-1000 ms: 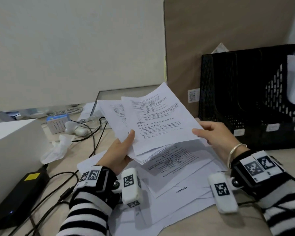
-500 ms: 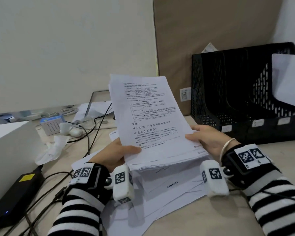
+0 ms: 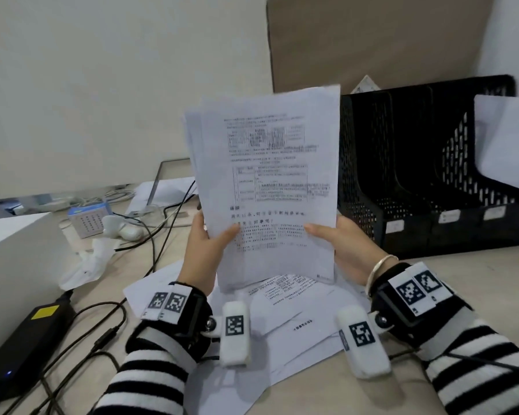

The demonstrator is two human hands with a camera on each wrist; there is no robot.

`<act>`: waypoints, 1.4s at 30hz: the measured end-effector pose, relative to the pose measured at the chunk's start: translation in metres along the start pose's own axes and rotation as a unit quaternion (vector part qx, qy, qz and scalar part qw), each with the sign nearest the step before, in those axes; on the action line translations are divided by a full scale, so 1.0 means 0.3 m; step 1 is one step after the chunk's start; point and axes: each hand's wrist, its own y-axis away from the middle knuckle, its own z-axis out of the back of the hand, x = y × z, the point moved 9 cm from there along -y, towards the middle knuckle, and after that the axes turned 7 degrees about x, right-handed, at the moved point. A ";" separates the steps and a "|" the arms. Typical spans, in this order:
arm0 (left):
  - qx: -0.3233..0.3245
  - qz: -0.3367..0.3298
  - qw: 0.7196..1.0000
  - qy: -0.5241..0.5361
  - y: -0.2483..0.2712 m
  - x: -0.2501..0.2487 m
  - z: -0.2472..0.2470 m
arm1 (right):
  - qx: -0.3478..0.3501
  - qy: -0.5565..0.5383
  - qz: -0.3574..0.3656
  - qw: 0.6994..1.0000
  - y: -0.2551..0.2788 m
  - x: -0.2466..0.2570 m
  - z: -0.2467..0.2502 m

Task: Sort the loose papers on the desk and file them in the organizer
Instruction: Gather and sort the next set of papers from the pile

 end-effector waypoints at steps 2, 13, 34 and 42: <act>0.026 0.035 0.999 0.013 0.010 0.027 -0.012 | 0.018 0.003 -0.028 0.999 -0.002 -0.031 -0.003; 0.070 0.108 0.992 0.010 0.023 0.089 -0.031 | -0.006 0.085 -0.046 0.995 0.004 -0.059 0.012; -0.270 0.082 0.957 -0.063 0.047 0.095 0.312 | -0.072 0.107 -0.048 0.990 0.029 0.013 0.063; -0.300 0.101 0.947 -0.063 0.031 0.147 0.370 | 0.027 0.417 -0.143 0.897 -0.150 0.055 -0.060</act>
